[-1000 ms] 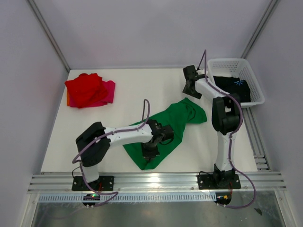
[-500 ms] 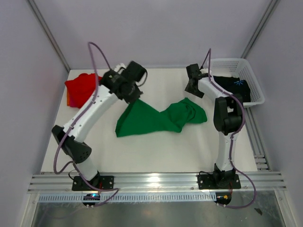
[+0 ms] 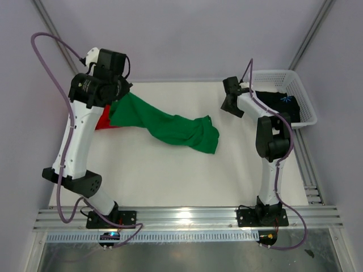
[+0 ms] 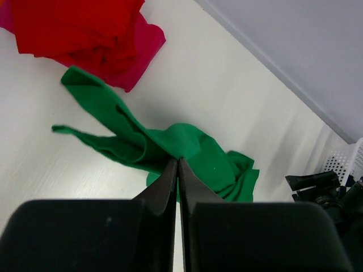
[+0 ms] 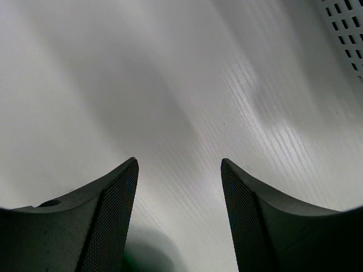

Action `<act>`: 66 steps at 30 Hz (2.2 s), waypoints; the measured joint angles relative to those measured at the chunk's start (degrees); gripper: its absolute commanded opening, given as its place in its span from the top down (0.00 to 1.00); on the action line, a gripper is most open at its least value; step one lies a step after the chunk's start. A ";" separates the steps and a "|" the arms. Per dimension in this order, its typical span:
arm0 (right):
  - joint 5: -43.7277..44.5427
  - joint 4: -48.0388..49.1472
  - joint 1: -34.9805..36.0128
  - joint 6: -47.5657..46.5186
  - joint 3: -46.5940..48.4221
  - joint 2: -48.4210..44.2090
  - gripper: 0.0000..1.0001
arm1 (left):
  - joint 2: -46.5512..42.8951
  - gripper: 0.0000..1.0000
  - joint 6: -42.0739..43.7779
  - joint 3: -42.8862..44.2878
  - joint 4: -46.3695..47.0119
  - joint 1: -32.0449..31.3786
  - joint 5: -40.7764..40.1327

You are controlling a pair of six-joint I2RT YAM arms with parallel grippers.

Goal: Fold and stack the t-shirts
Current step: Flatten out the tshirt

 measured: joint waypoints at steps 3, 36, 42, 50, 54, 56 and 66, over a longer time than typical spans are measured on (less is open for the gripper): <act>-0.17 0.00 0.00 0.00 0.00 0.00 0.36 | 1.29 1.00 1.31 0.02 -0.07 0.00 0.07; -13.42 7.82 -0.07 -12.63 -18.45 -16.22 0.36 | 26.64 0.51 7.72 -23.80 -0.37 9.31 -14.75; -14.10 8.22 -0.07 -12.68 -21.03 -16.22 0.36 | 22.99 0.33 10.56 -16.59 -0.22 9.31 -10.80; -16.39 12.74 1.03 -14.05 -29.09 -19.50 0.36 | 12.04 0.33 11.32 -19.45 1.84 9.31 -0.04; -16.44 15.76 4.48 -15.39 -34.29 -25.81 0.36 | 3.02 0.34 8.02 -36.39 1.29 9.20 9.86; -16.13 17.79 6.60 -15.76 -36.06 -28.76 0.36 | 0.74 0.34 5.81 -42.95 1.20 9.07 12.83; -15.10 20.96 9.35 -15.63 -39.32 -33.31 0.36 | -0.63 0.35 -2.89 -61.75 10.32 1.79 20.37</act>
